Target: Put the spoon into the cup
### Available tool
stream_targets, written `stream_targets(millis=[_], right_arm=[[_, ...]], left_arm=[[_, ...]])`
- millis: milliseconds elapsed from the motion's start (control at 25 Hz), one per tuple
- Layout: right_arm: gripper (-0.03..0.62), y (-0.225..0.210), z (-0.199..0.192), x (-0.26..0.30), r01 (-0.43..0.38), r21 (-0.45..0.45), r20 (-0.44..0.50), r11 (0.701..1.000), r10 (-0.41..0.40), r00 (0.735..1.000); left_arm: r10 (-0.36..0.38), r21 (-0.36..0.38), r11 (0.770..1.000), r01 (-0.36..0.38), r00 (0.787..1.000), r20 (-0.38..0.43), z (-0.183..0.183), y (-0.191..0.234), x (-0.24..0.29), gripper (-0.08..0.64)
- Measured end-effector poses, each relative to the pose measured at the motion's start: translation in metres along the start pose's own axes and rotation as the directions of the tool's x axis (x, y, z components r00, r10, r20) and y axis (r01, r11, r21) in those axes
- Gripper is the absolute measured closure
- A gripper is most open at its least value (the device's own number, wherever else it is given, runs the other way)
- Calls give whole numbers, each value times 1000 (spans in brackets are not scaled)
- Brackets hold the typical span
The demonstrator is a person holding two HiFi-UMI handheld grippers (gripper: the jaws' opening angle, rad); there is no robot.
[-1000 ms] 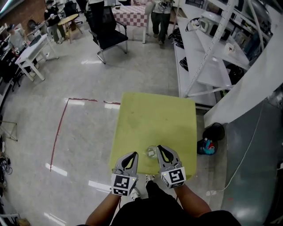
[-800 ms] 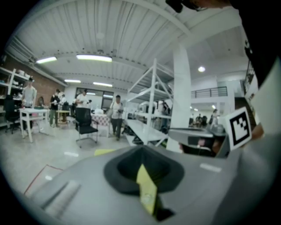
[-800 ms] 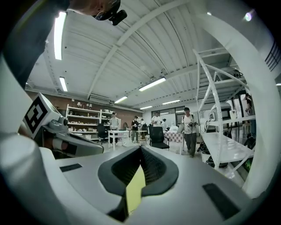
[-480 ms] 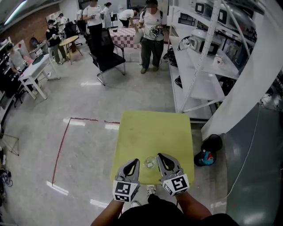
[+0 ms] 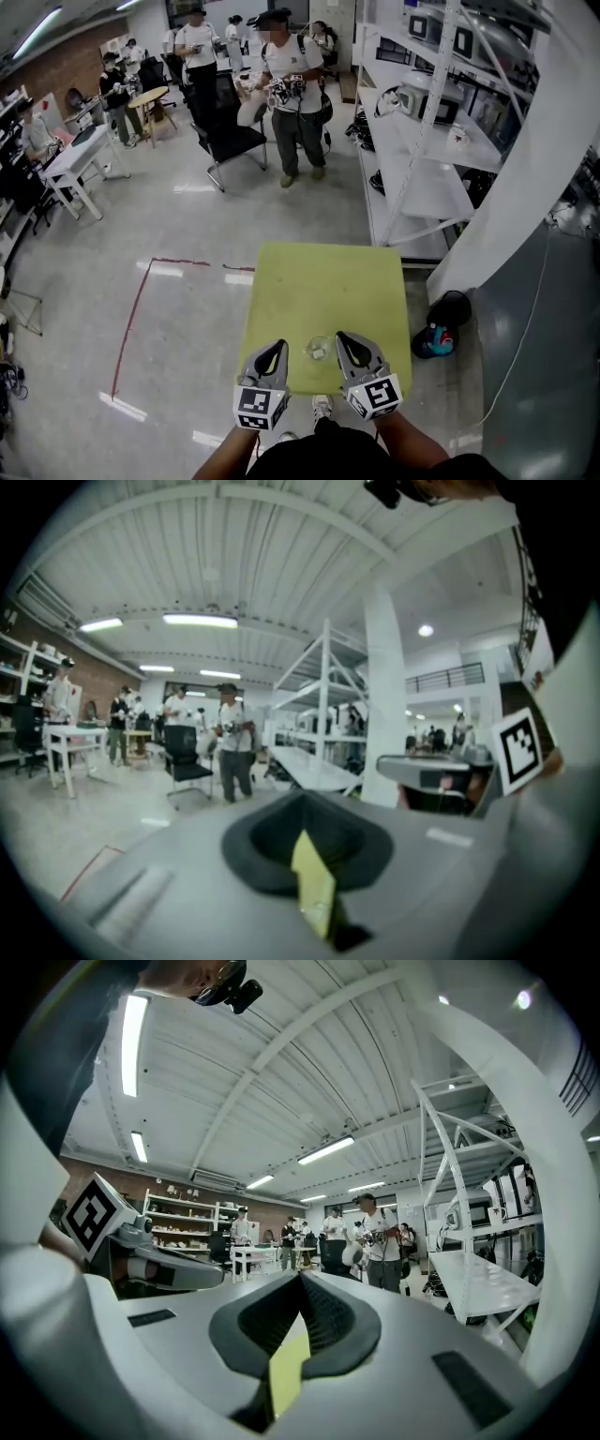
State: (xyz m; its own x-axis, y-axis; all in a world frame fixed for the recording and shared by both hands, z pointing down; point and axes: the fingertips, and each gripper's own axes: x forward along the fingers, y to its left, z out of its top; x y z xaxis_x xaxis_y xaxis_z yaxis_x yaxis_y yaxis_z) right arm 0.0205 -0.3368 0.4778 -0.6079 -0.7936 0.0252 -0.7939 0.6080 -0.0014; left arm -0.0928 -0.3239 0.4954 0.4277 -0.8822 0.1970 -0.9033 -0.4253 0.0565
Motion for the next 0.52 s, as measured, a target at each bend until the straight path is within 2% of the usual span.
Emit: stream_targets(millis=[200, 520], right_arm=[[586, 4, 1, -1, -4, -23, -11, 1000, 4, 1000], [586, -4, -5, -4, 16, 4, -22, 1000, -16, 1000]], left_arm=[[-3, 0, 1000, 3, 1000, 3, 1, -4, -4, 555], [4, -7, 1000, -4, 1000, -4, 1, -6, -1, 555]])
